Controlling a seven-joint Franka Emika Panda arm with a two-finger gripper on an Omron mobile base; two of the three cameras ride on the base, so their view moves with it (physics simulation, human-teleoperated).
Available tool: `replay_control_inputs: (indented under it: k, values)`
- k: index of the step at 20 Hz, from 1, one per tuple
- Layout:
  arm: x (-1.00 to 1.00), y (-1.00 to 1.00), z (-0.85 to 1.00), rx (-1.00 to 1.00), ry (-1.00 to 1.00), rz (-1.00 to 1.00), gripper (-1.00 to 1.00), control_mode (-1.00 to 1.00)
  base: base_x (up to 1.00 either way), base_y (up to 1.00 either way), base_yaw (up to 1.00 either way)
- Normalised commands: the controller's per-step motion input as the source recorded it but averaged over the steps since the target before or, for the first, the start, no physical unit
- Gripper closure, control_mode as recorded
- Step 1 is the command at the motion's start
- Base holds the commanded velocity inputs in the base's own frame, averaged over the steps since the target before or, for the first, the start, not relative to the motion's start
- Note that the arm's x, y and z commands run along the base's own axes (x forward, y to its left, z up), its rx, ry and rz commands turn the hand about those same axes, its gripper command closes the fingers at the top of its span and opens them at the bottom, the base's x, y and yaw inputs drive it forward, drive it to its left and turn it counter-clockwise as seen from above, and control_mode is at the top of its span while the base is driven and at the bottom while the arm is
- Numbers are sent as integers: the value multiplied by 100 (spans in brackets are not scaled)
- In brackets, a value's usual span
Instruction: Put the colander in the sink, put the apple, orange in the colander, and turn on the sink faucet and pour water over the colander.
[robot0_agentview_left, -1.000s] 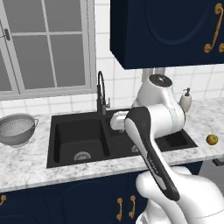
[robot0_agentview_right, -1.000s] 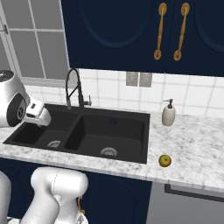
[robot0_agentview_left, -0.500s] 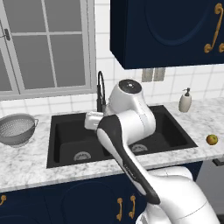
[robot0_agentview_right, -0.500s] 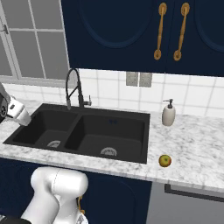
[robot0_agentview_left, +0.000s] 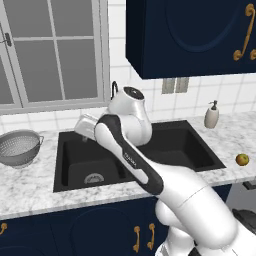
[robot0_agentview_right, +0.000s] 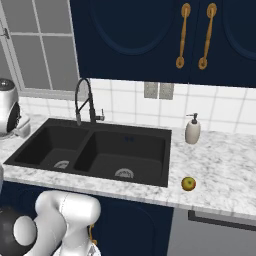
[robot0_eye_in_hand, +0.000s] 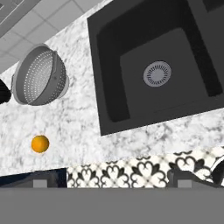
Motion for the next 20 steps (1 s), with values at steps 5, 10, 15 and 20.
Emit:
replay_control_inputs:
  k: [5, 10, 15, 20]
  values:
    - [65, 65, -5, 2, 2, 0, -100, -100, 0, 0, 0]
    - [59, 70, -15, 0, 9, 0, -100, -100, 0, 0, 0]
    - [51, 71, -20, 0, 11, 0, -100, -100, 0, 0, 0]
    - [43, 57, -24, -1, 6, -3, -100, -100, 0, 0, 0]
